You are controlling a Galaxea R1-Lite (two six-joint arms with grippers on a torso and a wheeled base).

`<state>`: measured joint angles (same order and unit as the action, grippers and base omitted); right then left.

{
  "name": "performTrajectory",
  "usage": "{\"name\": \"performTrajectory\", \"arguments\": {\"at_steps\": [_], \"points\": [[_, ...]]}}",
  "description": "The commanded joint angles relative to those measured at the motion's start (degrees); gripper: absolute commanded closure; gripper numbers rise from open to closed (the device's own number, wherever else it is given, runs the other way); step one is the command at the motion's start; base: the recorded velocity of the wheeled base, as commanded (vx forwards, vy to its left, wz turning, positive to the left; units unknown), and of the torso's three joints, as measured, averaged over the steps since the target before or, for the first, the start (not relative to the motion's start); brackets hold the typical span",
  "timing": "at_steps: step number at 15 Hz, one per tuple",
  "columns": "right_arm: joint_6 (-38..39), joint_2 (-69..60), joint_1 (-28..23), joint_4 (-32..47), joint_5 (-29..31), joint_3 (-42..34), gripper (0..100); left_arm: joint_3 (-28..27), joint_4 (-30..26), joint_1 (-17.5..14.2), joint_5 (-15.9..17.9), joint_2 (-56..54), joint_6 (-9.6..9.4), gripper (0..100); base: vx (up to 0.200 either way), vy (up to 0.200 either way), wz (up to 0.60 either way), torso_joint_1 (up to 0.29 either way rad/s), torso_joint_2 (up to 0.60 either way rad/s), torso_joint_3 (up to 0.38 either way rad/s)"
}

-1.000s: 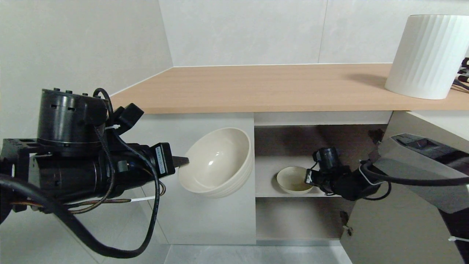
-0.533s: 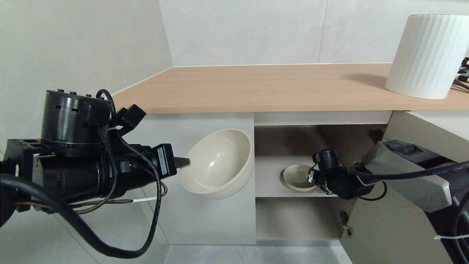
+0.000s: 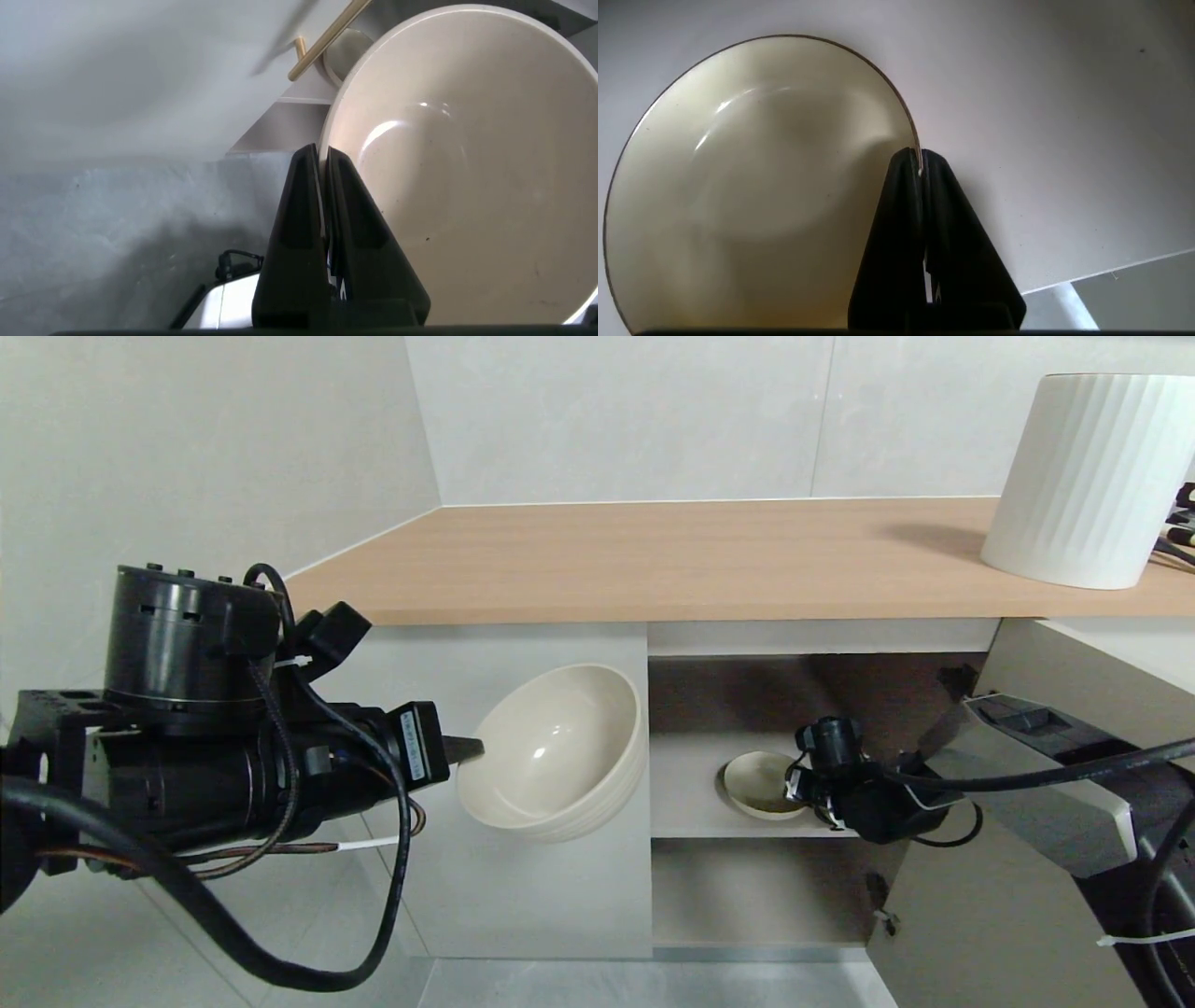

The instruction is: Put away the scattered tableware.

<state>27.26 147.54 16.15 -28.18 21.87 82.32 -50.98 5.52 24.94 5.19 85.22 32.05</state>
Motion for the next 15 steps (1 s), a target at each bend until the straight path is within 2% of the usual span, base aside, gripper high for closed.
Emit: {"name": "performTrajectory", "arguments": {"at_steps": [1,3,4,6,9,10,11,13,15], "points": [[0.1,-0.2,0.0,-0.1,0.0,0.0,100,0.0,0.0,0.0,0.0,0.1,0.03,100,0.000,0.000,0.00,0.000,0.00,0.000],[0.1,0.0,0.1,-0.8,0.1,0.3,100,-0.1,0.0,0.0,0.0,0.4,0.03,100,0.000,0.000,0.00,0.000,0.00,0.000],[0.2,-0.2,0.1,-1.2,0.1,0.2,0,-0.2,0.0,0.0,0.0,0.4,0.03,100,0.000,0.000,0.00,0.000,0.00,0.000],[0.3,-1.6,0.2,-1.8,1.2,-0.5,0,-0.4,0.0,0.0,0.0,0.5,-0.06,100,0.000,0.000,0.00,0.000,0.00,0.000],[0.1,-8.1,0.8,-1.7,1.0,-6.1,0,-0.5,0.1,0.4,0.0,1.3,-0.23,100,0.000,0.000,0.00,0.000,0.00,0.000],[0.0,-12.4,1.6,-1.1,0.0,-9.0,0,-0.6,0.1,1.2,-0.2,2.1,-0.85,100,0.000,0.000,0.00,0.000,0.00,0.000],[-0.1,-19.2,3.8,0.1,-3.9,-14.0,0,-0.3,0.0,2.1,-1.6,3.2,-3.31,100,0.000,0.000,0.00,0.000,0.00,0.000],[-1.5,-30.0,7.4,4.6,-10.1,-20.1,0,0.3,-0.1,4.5,-5.7,5.4,-5.33,100,0.000,0.000,0.00,0.000,0.00,0.000],[-3.3,-41.0,11.4,14.6,-15.0,-22.1,0,0.4,-0.4,8.2,-7.7,8.2,-6.74,100,0.000,0.000,0.00,0.000,0.00,0.000]]}}
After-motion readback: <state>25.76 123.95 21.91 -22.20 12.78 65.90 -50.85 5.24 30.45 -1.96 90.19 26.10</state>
